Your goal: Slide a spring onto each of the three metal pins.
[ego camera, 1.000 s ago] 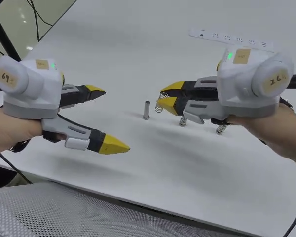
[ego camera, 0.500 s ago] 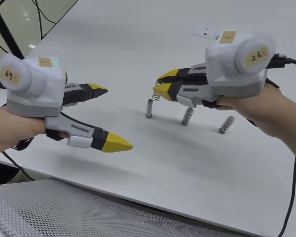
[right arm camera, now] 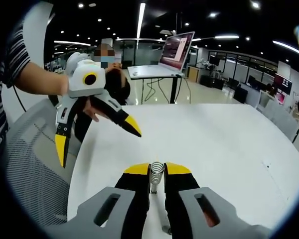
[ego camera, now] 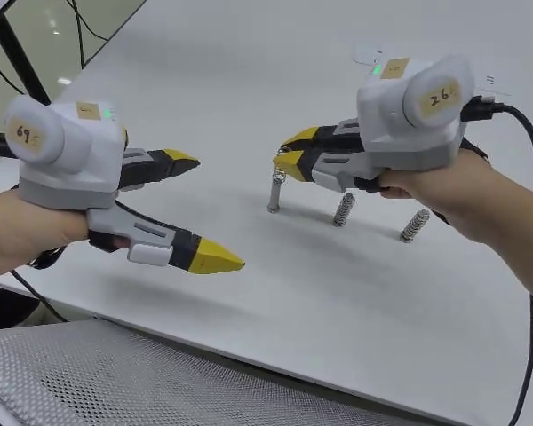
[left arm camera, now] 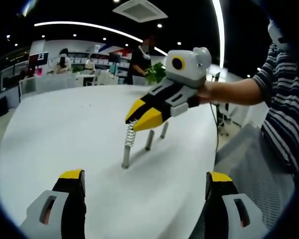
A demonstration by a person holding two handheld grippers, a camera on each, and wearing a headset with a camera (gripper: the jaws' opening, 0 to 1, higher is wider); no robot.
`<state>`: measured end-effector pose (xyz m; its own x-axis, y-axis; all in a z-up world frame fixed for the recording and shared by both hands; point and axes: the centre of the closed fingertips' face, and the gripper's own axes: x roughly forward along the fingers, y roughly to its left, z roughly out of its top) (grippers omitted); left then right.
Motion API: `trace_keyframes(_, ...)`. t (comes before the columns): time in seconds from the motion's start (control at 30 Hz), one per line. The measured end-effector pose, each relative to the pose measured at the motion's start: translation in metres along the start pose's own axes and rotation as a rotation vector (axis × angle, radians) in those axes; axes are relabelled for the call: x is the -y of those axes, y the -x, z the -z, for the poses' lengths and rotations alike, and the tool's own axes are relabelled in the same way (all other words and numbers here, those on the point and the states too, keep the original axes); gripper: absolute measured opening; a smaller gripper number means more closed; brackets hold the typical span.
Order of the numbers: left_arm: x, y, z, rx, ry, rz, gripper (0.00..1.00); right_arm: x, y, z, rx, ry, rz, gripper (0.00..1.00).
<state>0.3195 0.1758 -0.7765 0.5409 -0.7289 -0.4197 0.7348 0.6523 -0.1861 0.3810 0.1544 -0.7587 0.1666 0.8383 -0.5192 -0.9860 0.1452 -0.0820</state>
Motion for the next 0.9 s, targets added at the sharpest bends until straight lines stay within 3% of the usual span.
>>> trace_keyframes(0.33,-0.0002,0.0,0.0002,0.005,0.008,-0.003,0.98,0.0049,-0.0039,0.0016,0.018,-0.052,0.01,0.07)
trace_keyframes(0.9,0.0007,-0.0003,0.0004,0.007,0.016,-0.004,0.98,-0.0033,-0.005,0.0047,0.003,-0.04,-0.007,0.07)
